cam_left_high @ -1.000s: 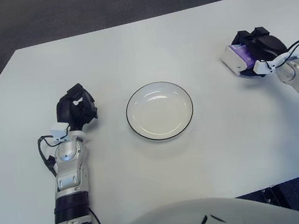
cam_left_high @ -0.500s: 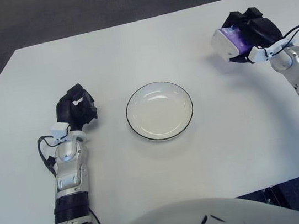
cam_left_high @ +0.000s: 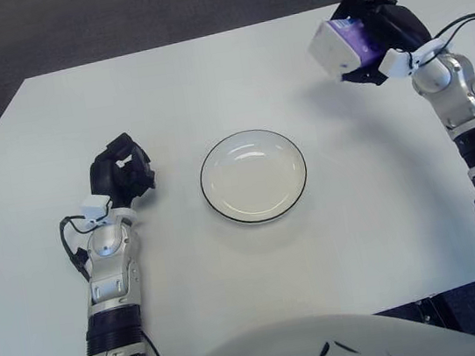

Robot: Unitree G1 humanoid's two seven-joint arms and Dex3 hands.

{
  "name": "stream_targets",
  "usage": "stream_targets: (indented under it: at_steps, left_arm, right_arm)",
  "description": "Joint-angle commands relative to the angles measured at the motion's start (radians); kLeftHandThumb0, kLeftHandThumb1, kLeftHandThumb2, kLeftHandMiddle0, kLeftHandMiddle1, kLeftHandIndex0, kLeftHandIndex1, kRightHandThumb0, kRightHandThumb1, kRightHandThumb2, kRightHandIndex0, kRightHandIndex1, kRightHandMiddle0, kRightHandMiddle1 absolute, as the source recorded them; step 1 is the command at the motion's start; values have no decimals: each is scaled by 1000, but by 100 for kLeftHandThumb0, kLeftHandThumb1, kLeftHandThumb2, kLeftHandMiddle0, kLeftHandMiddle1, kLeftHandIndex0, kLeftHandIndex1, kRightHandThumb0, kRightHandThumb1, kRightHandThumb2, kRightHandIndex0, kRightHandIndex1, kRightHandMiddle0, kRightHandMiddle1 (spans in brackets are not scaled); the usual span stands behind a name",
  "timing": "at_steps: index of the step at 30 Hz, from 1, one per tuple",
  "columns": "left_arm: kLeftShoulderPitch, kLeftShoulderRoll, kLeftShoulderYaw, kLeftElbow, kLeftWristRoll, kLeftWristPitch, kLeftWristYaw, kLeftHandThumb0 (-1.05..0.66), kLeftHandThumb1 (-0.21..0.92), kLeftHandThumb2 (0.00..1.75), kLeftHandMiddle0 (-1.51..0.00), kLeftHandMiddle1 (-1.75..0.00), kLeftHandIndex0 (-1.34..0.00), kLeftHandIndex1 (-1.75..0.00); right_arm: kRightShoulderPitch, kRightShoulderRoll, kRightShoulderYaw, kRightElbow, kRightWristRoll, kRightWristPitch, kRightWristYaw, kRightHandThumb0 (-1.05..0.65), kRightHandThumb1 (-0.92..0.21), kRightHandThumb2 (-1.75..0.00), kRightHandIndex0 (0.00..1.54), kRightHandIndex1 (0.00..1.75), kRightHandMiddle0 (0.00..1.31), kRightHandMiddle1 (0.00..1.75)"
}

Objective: Put the tissue paper into the plate.

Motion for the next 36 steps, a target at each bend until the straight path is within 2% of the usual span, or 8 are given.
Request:
stream_targets:
  at_steps: [1,7,12,19,27,30,36]
  left_arm:
    - [150,-104,-37,122,2,-3,2,-44,75,94,-135,-175,-101,-175]
    - [148,-107,-37,130,-5,-6,-5,-44,74,93,-135,-175,-100,-175]
    - [148,-110,-38,130,-1,-6,2,-43,74,93,-134,-175,-98,-175]
    - [145,-116,-39,133,0,-8,10,-43,73,93,-134,-175,-99,-175]
    - [142,-117,-39,140,-5,-8,7,-43,73,93,-133,-175,-97,-175]
    - [141,-118,-40,142,-5,-10,7,-43,73,94,-133,-175,-97,-175]
    - [138,-121,-41,142,-5,-7,10,-43,72,93,-132,-175,-97,-175]
  right_arm:
    - [-56,39,-5,-57,26,-9,24,0,-8,-158,81,170,55,175]
    - [-83,100,12,-89,51,-47,71,0,-8,-158,82,168,55,175]
    - [-86,120,20,-118,48,-64,99,0,-8,-157,82,167,56,175]
    - [-79,173,50,-153,-12,-87,69,0,-7,-159,81,170,56,175]
    - [-103,195,68,-106,-35,-188,41,0,1,-169,84,174,64,175]
    - [-107,200,71,-94,-45,-216,32,0,0,-168,83,175,63,175]
    - [-91,228,92,-150,-14,-195,98,0,-1,-166,84,171,62,175]
